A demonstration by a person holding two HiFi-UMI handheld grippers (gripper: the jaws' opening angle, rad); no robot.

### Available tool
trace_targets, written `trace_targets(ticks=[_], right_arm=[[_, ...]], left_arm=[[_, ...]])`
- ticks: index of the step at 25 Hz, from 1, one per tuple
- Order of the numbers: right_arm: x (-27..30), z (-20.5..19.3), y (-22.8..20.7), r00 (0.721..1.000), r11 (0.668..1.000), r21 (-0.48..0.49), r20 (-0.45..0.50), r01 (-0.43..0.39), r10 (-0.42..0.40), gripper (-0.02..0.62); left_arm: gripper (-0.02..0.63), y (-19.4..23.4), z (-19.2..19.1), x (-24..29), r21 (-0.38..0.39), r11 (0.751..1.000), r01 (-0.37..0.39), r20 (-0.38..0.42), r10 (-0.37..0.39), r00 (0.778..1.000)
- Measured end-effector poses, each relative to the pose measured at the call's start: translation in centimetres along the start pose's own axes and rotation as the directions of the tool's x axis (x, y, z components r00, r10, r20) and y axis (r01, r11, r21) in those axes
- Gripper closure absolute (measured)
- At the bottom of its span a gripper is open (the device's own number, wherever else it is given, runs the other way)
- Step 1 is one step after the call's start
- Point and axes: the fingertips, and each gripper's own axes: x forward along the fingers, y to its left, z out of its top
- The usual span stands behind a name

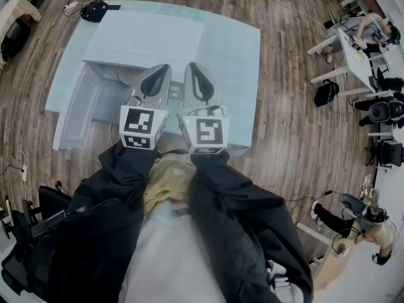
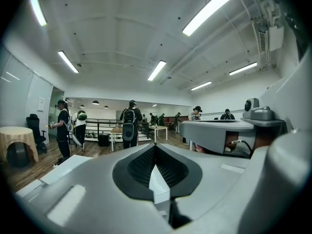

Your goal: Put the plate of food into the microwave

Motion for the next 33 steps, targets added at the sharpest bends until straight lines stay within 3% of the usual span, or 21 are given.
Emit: trace_targets(ticks=[18, 33], right_arm=[[-1.4, -1.2, -0.5, 0.999, 1.000, -0.007, -0.035, 0.023, -0.023, 0.604], [-2.2, -1.8, 0.0, 0.998, 1.000, 0.003, -0.059, 0.011, -0.011, 0.604]], left_arm=[[0.611, -1.6, -0.7, 0.0, 0.003, 0.999, 0.039, -0.019, -0.039, 0.999], [0.611, -1.4, -1.0, -1.1, 0.004, 1.000, 0.010, -0.026, -0.010, 1.000]])
